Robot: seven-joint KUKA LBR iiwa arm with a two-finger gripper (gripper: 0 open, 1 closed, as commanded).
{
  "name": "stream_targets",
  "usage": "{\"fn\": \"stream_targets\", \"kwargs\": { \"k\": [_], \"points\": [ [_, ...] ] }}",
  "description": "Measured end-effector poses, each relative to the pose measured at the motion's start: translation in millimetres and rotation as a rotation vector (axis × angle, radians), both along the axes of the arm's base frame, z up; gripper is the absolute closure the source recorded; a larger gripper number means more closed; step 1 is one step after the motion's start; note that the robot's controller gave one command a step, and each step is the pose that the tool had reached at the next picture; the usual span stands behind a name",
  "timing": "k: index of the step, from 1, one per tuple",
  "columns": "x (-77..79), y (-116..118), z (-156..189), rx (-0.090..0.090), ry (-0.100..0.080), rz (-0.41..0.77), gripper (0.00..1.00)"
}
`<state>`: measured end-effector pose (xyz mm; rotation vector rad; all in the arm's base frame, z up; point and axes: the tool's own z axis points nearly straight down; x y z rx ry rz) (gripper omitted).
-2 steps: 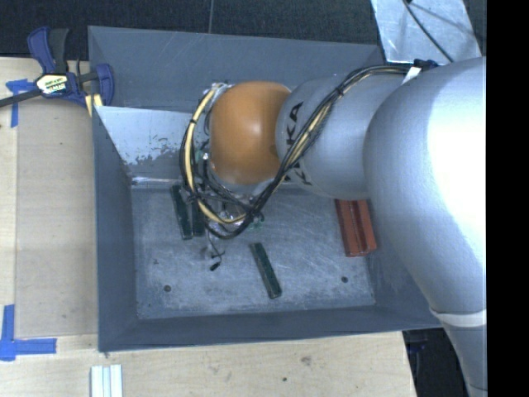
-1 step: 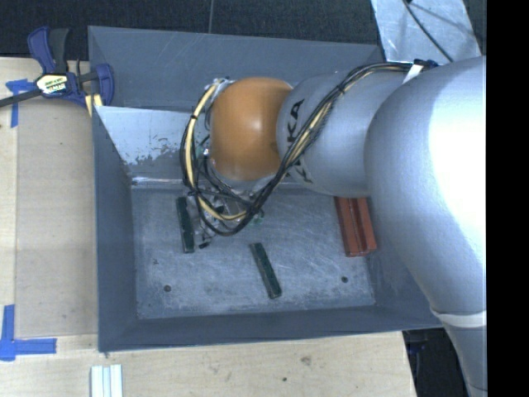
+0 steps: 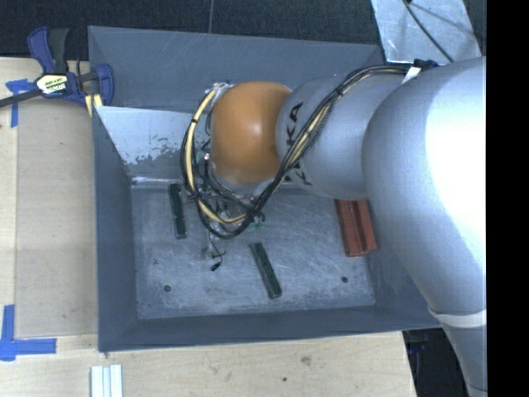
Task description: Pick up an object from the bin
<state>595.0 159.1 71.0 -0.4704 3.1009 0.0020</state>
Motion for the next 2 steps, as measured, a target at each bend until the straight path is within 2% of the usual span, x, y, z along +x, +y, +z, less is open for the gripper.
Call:
{"fn": "stream_targets", "kwargs": {
  "k": [1,2],
  "points": [
    [-39.8,-85.3,-1.1,-0.004,0.005,-0.135,0.00],
    [3.2,-138.0,52.7,-0.003,-0.007,-0.159,0.00]
  ]
}}
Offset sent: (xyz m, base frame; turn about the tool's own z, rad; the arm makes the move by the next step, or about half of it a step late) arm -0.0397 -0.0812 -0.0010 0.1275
